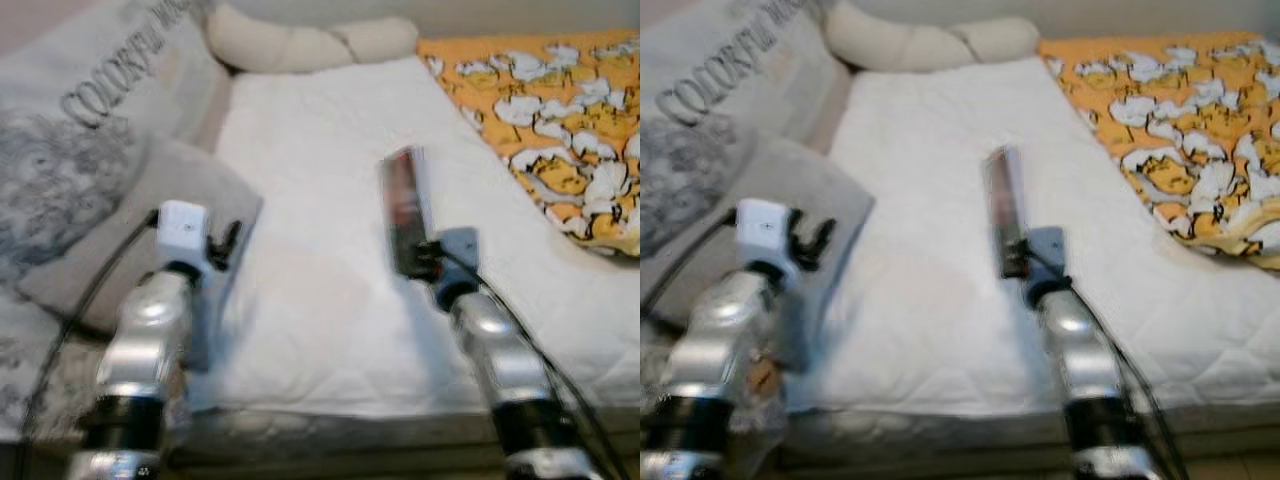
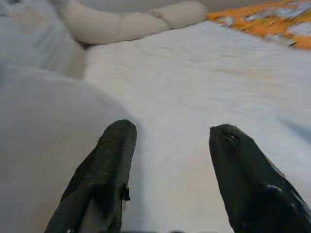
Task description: Clean up the room
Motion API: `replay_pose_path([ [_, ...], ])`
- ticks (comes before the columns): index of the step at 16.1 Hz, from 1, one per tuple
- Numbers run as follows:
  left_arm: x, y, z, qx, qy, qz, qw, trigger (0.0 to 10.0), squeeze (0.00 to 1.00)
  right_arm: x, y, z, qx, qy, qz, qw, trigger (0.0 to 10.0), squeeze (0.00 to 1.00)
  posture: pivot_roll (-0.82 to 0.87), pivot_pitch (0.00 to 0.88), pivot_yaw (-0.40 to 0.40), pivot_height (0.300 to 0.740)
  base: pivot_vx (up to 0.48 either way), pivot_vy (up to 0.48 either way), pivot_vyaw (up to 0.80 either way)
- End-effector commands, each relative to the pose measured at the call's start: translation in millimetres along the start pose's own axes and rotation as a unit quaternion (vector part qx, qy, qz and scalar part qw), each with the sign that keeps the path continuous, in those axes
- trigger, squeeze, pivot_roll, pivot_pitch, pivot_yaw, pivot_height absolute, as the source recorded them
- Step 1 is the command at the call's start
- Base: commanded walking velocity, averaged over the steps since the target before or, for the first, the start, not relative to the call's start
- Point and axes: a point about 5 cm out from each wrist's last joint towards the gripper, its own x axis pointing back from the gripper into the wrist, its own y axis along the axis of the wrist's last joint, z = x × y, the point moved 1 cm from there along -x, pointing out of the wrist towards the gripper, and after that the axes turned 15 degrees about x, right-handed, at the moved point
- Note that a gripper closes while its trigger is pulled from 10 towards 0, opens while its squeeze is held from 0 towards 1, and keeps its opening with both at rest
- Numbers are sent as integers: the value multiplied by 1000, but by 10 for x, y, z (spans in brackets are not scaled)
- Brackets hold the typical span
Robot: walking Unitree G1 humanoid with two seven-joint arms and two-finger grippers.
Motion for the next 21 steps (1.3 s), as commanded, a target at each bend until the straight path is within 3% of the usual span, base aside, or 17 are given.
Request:
replay_pose_path([
  [1,37,42,126,-7,19,-2,1000,10000,0,-29,212,32,-9,1,-48,999,10000,0,10,0,65,740,345,0,0],
  [4,46,32,135,-6,21,0,1000,10000,0,-17,249,74,-15,10,-60,998,10000,0,11,0,64,740,345,0,0],
  [5,47,35,135,-6,21,-1,1000,10000,0,-13,258,104,5,22,-64,998,10000,0,12,0,64,740,334,0,0],
  [15,78,16,119,-21,14,4,1000,10000,0,10,194,85,-17,13,-58,998,10000,0,16,0,69,740,0,0,0],
  [21,255,-4,60,-26,-58,46,997,10000,0,78,186,99,-82,37,-54,994,10000,0,0,0,97,740,0,0,0],
])
